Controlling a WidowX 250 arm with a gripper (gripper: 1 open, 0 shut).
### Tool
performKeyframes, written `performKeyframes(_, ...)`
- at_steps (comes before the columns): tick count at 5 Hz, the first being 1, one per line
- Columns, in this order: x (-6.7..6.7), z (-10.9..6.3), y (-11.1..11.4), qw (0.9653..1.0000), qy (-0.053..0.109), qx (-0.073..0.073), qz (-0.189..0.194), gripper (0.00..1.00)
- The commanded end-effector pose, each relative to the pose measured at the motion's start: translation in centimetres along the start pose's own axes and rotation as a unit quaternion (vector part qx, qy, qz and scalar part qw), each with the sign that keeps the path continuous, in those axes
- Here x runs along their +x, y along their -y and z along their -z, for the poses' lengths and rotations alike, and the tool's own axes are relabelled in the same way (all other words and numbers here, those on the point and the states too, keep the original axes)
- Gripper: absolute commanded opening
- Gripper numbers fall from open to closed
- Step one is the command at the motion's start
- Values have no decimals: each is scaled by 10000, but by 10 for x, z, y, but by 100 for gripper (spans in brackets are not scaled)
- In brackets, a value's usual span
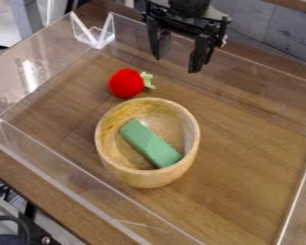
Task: Move the red fruit to the right
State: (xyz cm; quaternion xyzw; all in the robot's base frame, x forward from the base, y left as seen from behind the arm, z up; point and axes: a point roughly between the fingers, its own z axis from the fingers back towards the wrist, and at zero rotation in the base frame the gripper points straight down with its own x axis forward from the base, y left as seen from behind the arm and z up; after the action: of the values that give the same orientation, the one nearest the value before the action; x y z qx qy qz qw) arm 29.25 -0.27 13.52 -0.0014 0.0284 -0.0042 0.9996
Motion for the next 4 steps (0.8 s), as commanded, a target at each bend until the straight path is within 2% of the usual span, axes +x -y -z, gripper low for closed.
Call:
performKeyframes(1,2,18,1,9995,-141,31,293,100)
performKeyframes(2,4,36,0,9974,-275,67,666,100)
performKeyframes(3,-4,35,-9,9911,-281,100,1299,100)
performKeyframes(4,-11,32,-24,9802,-153,169,1967,100)
